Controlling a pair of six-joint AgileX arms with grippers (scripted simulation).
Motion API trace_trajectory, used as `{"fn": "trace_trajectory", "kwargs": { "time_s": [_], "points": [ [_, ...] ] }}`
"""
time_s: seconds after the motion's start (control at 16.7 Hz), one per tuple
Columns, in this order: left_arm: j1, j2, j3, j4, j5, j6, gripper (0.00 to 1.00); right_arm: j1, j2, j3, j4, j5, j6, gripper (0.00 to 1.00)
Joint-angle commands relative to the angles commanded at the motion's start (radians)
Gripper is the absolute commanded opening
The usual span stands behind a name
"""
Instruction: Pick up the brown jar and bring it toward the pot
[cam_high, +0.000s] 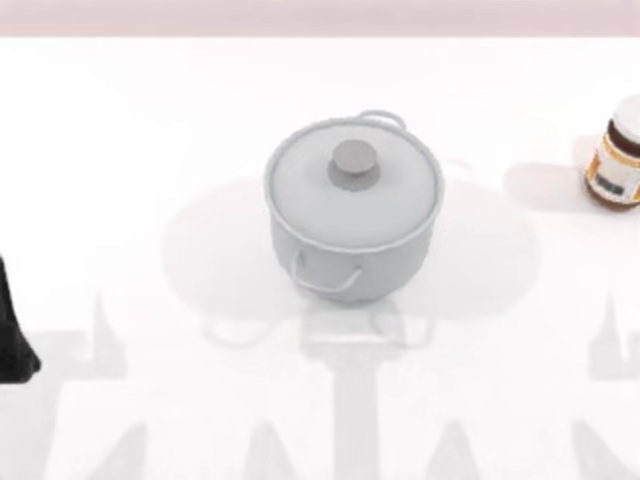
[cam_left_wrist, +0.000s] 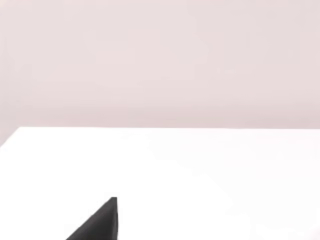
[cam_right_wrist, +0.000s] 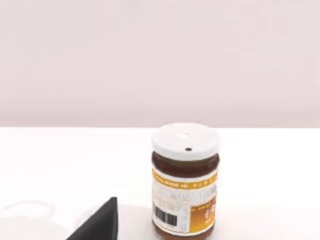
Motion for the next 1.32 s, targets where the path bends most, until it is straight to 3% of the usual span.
{"fn": "trace_trajectory", "kwargs": {
  "time_s": [0.3, 0.66, 0.96, 1.32],
  "points": [
    [0.000, 0.000, 0.000, 0.000, 0.000, 0.000, 1.00, -0.003, 0.054, 0.033, -0.045, 0.003, -0.011, 1.00],
    [0.000, 0.000, 0.000, 0.000, 0.000, 0.000, 1.00, -0.014, 0.396, 0.295, -0.314, 0.014, -0.091, 1.00],
    [0.000, 0.000, 0.000, 0.000, 0.000, 0.000, 1.00, -0.020, 0.804, 0.711, -0.606, 0.021, -0.201, 1.00],
    [0.000, 0.000, 0.000, 0.000, 0.000, 0.000, 1.00, -0.020, 1.331, 1.377, -0.940, 0.024, -0.365, 1.00]
  ]
}}
